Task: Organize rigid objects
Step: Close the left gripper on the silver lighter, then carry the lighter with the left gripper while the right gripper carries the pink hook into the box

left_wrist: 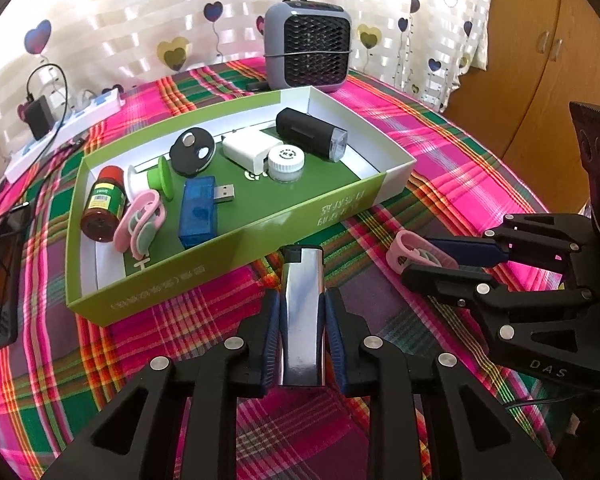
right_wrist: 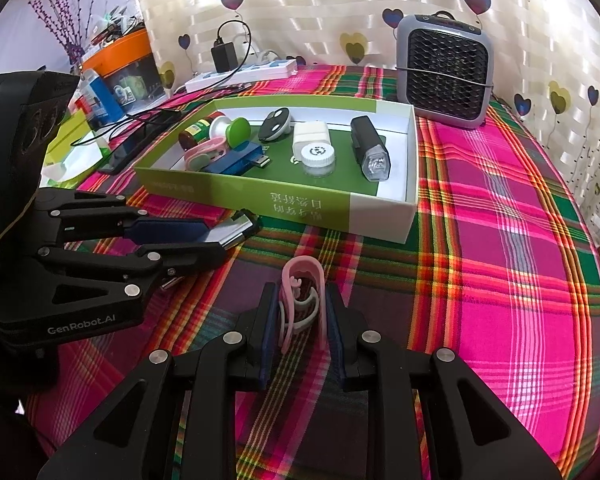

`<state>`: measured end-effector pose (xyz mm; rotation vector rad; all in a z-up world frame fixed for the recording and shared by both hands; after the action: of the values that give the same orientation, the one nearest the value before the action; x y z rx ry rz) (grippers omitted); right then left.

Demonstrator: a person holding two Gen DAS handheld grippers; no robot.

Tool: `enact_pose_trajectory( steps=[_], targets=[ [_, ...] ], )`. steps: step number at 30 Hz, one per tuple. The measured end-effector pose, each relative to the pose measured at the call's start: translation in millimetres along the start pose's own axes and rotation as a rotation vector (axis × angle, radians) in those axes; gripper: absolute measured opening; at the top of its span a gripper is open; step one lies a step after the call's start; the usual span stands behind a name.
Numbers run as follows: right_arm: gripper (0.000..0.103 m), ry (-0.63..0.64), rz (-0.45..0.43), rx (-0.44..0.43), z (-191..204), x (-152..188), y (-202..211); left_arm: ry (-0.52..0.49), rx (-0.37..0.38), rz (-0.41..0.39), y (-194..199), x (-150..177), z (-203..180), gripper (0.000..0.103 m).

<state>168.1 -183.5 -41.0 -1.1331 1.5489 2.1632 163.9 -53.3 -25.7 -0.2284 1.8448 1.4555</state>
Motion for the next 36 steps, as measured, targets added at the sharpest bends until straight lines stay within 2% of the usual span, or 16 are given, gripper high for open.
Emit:
enact_pose_trajectory(
  steps=[20, 36],
  targets=[
    [0.024, -0.009, -0.038, 0.009, 5.2, -3.5, 16.5, 0.036, -0.011, -0.063, 32.0, -1.4, 3.8, 0.022],
    [0.024, 0.007, -0.090, 0.012, 12.8, -32.1, 29.3, 0.085, -0.034, -0.111, 54.6, -21.3, 25.3, 0.022]
  ],
)
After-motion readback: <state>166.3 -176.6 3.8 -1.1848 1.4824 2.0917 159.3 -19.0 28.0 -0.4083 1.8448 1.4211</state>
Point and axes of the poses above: each gripper's, at about its wrist camera, not at the fingertips, and y roughly against the way its jaws point, z to its left, x to its underside, the point moved 5 cm from there along -y, roughly the way its jaws point, and after that the axes turned 4 degrees about -z, right-handed, at the moved point
